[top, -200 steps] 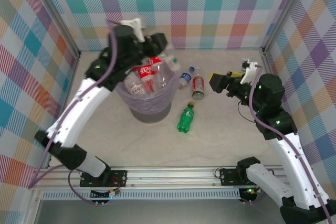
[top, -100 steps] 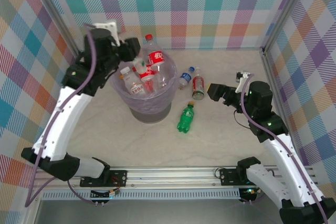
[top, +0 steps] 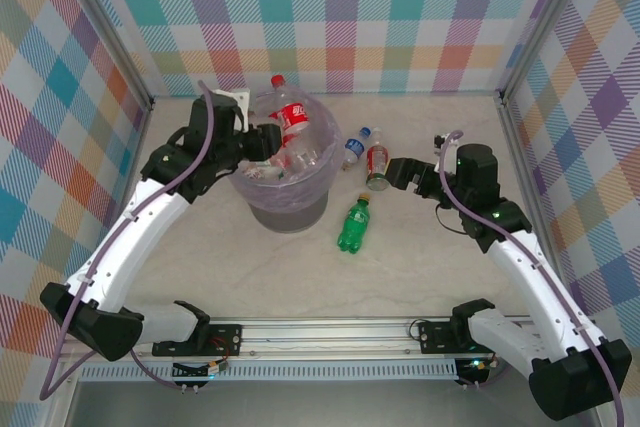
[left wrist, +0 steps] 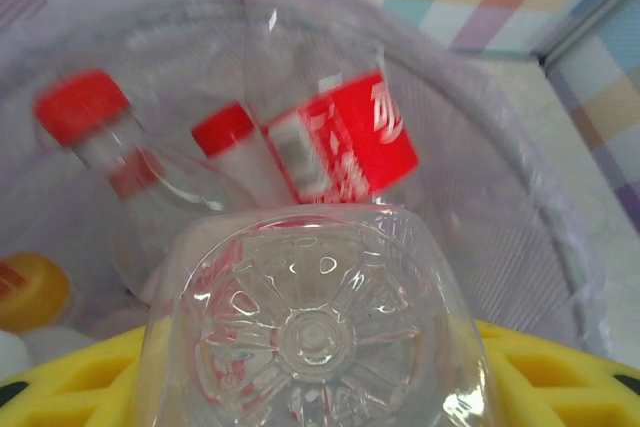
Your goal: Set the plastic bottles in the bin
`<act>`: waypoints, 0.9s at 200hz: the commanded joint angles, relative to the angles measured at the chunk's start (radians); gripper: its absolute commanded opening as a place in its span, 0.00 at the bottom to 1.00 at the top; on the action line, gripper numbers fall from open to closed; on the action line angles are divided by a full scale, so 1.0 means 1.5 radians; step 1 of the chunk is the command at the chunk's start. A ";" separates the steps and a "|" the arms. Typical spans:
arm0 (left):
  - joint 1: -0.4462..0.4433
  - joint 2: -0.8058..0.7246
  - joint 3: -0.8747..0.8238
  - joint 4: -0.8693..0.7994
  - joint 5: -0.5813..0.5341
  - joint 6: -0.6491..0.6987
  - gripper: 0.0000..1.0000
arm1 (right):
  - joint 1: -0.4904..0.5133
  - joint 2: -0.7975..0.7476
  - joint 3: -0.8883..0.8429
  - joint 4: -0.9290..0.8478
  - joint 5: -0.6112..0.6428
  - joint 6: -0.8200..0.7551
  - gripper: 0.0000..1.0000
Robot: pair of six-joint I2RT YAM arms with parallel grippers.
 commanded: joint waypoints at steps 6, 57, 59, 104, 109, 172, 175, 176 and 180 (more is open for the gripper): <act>0.000 -0.003 -0.024 0.022 0.024 0.001 0.17 | -0.004 0.003 0.023 0.014 -0.009 0.006 0.98; 0.002 -0.002 -0.087 0.032 0.054 -0.003 0.14 | -0.003 0.052 0.022 0.015 0.009 0.016 0.98; 0.003 -0.002 -0.090 0.034 0.056 -0.004 0.14 | -0.003 0.054 0.022 0.017 0.009 0.017 0.98; 0.011 -0.015 -0.145 0.066 0.072 -0.011 0.14 | -0.003 0.123 0.028 0.013 0.071 0.059 0.97; 0.012 -0.013 -0.148 0.067 0.076 -0.012 0.14 | -0.002 0.133 0.030 0.012 0.082 0.064 0.97; 0.018 0.011 -0.176 0.085 0.091 -0.011 0.17 | 0.012 0.325 0.122 0.007 0.134 0.056 0.94; 0.018 0.010 -0.175 0.085 0.091 -0.012 0.18 | 0.012 0.336 0.128 0.007 0.133 0.054 0.93; 0.018 0.009 -0.175 0.085 0.091 -0.012 0.18 | 0.012 0.336 0.128 0.007 0.133 0.054 0.93; 0.018 0.008 -0.174 0.085 0.090 -0.011 0.20 | 0.013 0.353 0.138 0.005 0.132 0.054 0.92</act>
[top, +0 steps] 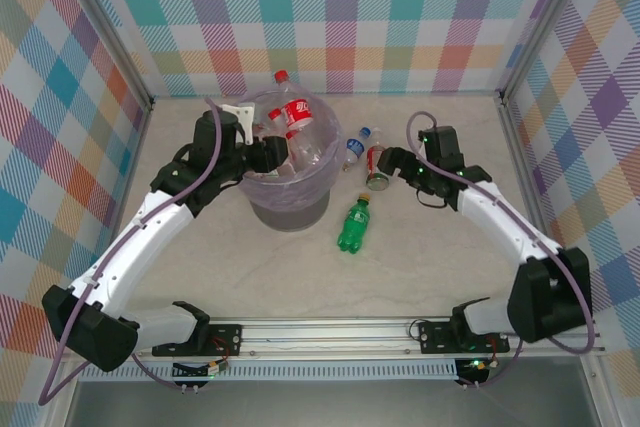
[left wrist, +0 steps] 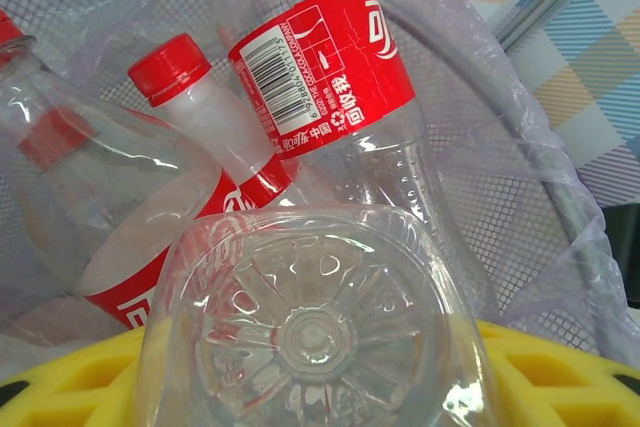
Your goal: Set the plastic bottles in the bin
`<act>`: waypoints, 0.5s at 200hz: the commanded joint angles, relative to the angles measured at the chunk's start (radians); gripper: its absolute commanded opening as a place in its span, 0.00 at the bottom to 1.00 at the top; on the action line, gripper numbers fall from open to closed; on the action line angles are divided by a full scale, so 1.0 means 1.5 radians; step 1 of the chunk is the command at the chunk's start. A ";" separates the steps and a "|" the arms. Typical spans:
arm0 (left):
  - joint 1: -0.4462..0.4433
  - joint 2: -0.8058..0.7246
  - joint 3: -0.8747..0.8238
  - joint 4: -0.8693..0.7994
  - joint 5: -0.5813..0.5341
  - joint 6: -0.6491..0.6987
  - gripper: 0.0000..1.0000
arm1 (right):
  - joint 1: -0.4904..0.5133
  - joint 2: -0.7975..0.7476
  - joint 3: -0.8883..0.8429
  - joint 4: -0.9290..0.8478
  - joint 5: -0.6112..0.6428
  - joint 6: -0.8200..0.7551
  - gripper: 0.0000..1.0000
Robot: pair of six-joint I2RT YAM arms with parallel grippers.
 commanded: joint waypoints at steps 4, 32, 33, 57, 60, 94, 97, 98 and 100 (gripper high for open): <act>0.006 0.038 -0.036 -0.064 0.014 -0.002 0.21 | 0.008 0.071 0.057 0.007 0.018 -0.002 0.92; 0.009 0.029 -0.004 -0.088 0.003 0.007 0.45 | 0.010 0.150 0.093 0.012 0.020 -0.007 0.91; 0.009 0.029 -0.002 -0.090 0.002 0.008 0.46 | 0.010 0.153 0.094 0.012 0.020 -0.008 0.91; 0.012 0.025 0.043 -0.126 -0.022 0.025 0.64 | 0.010 0.209 0.128 -0.002 0.023 -0.014 0.92; 0.012 0.024 0.047 -0.129 -0.025 0.028 0.65 | 0.010 0.215 0.132 -0.005 0.023 -0.014 0.92; 0.014 0.007 0.099 -0.161 -0.058 0.049 0.81 | 0.015 0.266 0.142 -0.008 0.026 -0.011 0.94; 0.014 0.007 0.103 -0.162 -0.060 0.050 0.82 | 0.015 0.271 0.142 -0.006 0.026 -0.011 0.94; 0.014 0.007 0.104 -0.163 -0.060 0.051 0.82 | 0.014 0.272 0.143 -0.006 0.026 -0.011 0.94; 0.014 0.006 0.108 -0.165 -0.061 0.051 0.83 | 0.014 0.275 0.144 -0.004 0.026 -0.012 0.94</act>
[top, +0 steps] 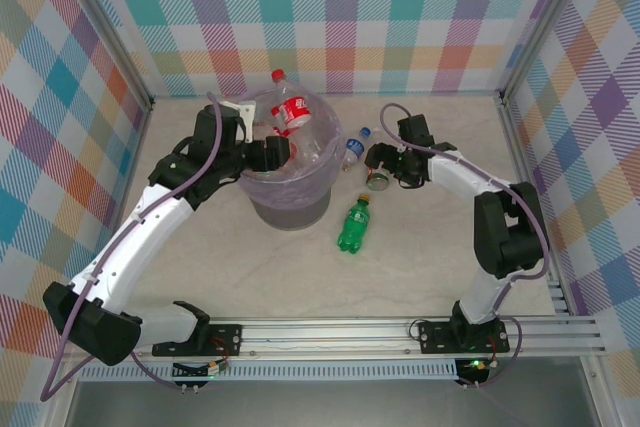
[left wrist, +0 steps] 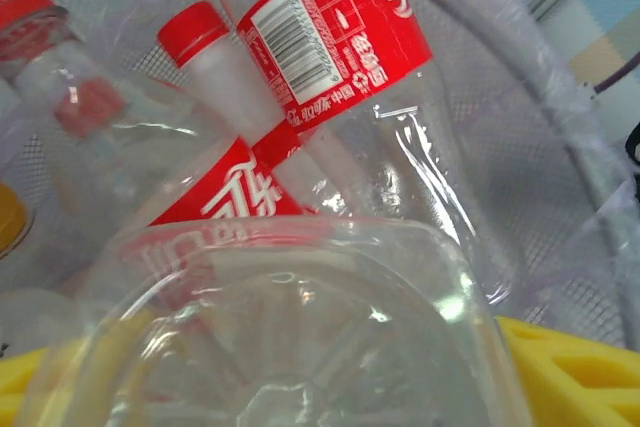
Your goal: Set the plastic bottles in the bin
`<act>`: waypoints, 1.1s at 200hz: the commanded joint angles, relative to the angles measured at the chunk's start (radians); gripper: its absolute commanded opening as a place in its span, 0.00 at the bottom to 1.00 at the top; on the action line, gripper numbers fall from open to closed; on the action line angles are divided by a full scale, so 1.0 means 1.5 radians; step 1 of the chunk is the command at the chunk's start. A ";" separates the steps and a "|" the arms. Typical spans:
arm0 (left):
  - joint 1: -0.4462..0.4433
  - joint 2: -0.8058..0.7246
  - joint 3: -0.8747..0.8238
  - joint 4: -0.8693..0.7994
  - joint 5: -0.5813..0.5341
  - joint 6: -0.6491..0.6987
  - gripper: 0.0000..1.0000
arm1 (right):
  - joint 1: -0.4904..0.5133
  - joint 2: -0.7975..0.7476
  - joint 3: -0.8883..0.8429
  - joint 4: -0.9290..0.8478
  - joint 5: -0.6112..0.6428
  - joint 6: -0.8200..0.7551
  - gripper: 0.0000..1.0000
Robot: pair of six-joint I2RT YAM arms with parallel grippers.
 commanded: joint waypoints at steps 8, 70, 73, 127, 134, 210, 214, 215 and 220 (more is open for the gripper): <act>0.010 -0.010 0.055 -0.069 -0.040 0.026 0.86 | 0.005 0.042 0.026 -0.001 0.003 -0.007 0.94; 0.010 -0.026 0.104 -0.080 -0.042 0.015 0.92 | 0.003 0.102 0.041 0.010 -0.005 -0.019 0.76; 0.010 -0.026 0.107 -0.079 -0.040 0.013 0.92 | 0.003 0.101 0.040 0.011 -0.005 -0.021 0.75; 0.010 -0.021 0.150 -0.055 0.011 -0.038 0.91 | -0.021 -0.027 -0.051 0.005 -0.017 -0.077 0.57; 0.009 -0.020 0.153 -0.046 0.022 -0.047 0.91 | -0.027 -0.060 -0.076 0.008 -0.022 -0.088 0.55; -0.028 0.070 0.208 0.044 0.162 -0.108 0.93 | -0.037 -0.388 -0.307 0.175 -0.211 -0.222 0.52; -0.033 0.078 0.213 0.047 0.168 -0.109 0.93 | -0.035 -0.400 -0.313 0.179 -0.218 -0.225 0.52; -0.034 0.080 0.215 0.048 0.170 -0.110 0.93 | -0.035 -0.403 -0.315 0.180 -0.220 -0.225 0.52; -0.041 0.089 0.222 0.051 0.175 -0.112 0.94 | -0.029 -0.417 -0.321 0.183 -0.225 -0.231 0.52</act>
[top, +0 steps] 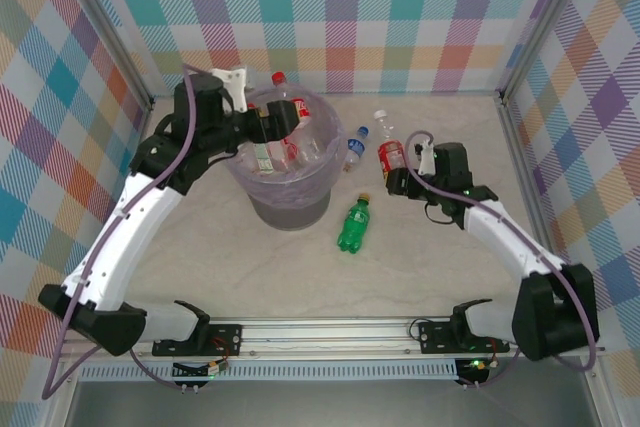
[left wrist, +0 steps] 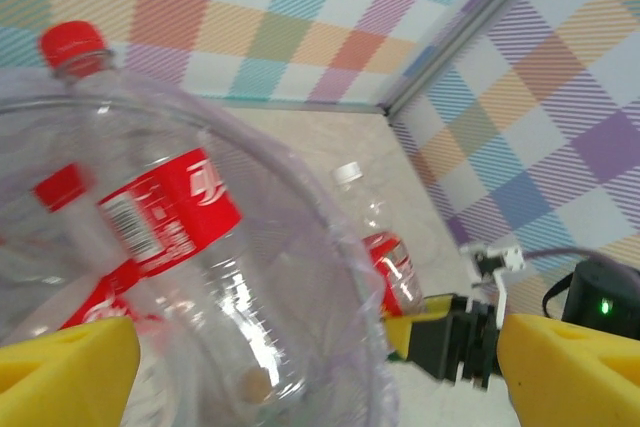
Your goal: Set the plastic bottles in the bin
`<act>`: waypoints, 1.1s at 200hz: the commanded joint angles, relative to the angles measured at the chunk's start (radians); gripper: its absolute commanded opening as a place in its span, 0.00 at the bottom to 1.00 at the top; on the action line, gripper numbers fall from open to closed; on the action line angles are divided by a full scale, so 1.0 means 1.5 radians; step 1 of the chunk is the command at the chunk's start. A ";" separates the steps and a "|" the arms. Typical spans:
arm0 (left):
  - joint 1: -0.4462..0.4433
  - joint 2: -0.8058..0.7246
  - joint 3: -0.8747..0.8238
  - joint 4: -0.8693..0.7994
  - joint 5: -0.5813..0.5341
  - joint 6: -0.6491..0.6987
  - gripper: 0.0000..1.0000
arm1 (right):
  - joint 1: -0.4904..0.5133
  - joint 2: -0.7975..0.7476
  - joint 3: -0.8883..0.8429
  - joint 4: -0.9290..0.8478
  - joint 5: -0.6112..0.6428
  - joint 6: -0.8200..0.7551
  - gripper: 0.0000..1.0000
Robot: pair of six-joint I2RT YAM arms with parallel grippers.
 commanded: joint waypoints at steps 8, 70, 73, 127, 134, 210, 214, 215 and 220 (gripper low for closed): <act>-0.039 0.055 0.052 0.045 0.071 -0.026 0.94 | 0.023 -0.078 -0.045 0.076 -0.093 -0.059 0.52; -0.102 0.144 0.085 0.096 0.063 -0.065 0.89 | 0.078 -0.241 -0.059 0.053 -0.080 -0.054 0.52; -0.105 0.146 0.085 0.101 0.063 -0.066 0.89 | 0.079 -0.247 -0.059 0.051 -0.080 -0.053 0.53; -0.139 0.196 0.099 0.161 0.101 -0.103 0.90 | 0.107 -0.289 -0.042 0.052 -0.118 -0.032 0.52; -0.139 0.197 0.097 0.169 0.107 -0.112 0.90 | 0.114 -0.286 -0.037 0.056 -0.119 -0.028 0.52; -0.156 0.162 0.045 0.201 0.095 -0.154 0.70 | 0.140 -0.260 -0.039 0.155 -0.113 -0.007 0.52; -0.156 0.159 0.041 0.201 0.094 -0.157 0.67 | 0.141 -0.256 -0.039 0.160 -0.114 -0.006 0.52; -0.156 0.158 0.040 0.201 0.094 -0.157 0.66 | 0.141 -0.256 -0.038 0.161 -0.114 -0.006 0.52; -0.156 0.154 0.036 0.201 0.093 -0.159 0.63 | 0.140 -0.252 -0.037 0.170 -0.118 -0.004 0.52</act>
